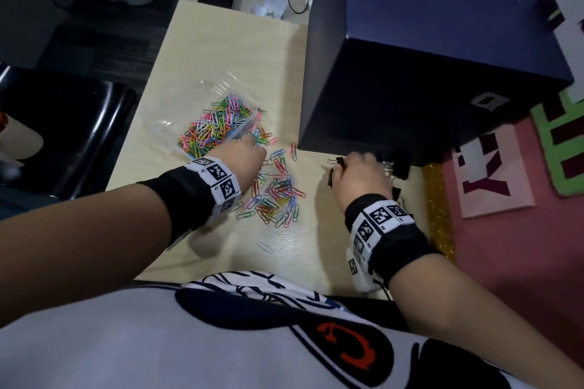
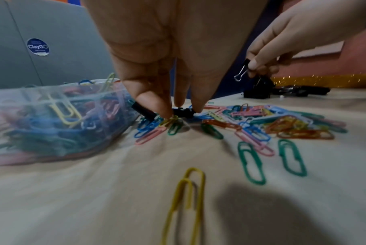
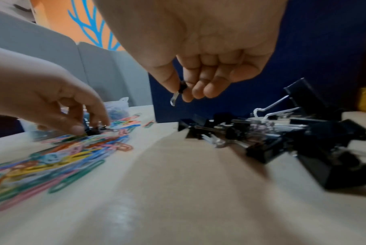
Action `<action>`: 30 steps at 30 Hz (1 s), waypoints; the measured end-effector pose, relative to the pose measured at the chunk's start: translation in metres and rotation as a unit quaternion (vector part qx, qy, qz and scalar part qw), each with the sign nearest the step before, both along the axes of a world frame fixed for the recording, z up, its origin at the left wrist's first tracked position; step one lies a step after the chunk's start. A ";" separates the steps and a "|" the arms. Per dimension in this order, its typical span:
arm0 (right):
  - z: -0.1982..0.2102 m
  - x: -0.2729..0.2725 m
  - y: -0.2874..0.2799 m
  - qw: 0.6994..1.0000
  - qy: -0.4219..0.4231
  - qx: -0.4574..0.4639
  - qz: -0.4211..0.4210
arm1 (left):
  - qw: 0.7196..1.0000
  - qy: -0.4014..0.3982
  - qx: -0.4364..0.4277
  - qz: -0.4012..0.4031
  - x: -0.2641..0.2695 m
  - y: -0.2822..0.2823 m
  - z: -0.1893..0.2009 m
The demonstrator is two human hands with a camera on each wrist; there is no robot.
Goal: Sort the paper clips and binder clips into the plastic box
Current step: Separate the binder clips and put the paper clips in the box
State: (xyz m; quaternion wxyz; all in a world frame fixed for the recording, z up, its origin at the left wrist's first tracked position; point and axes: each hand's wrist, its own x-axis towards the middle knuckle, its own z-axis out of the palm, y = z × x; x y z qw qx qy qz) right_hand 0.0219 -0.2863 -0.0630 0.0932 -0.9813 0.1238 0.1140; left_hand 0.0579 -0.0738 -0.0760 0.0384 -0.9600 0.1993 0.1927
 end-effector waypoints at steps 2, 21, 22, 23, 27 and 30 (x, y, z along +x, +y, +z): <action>-0.001 -0.001 -0.005 0.999 -0.017 -0.014 -0.033 | 1.000 0.004 0.005 0.000 0.001 -0.001 -0.001; -0.010 0.028 0.085 0.963 -0.011 0.099 0.252 | 0.973 0.002 -0.178 0.146 -0.033 0.053 0.009; -0.011 0.033 0.092 0.960 -0.016 0.100 0.262 | 0.970 -0.001 -0.190 0.151 -0.033 0.058 0.009; -0.012 0.037 0.099 0.957 -0.016 0.094 0.272 | 0.967 -0.004 -0.202 0.155 -0.033 0.063 0.010; -0.011 0.048 0.121 0.942 0.006 0.077 0.327 | 0.957 0.003 -0.236 0.171 -0.033 0.080 0.015; -0.013 0.052 0.135 0.922 0.035 0.047 0.384 | 0.956 0.010 -0.247 0.157 -0.033 0.089 0.015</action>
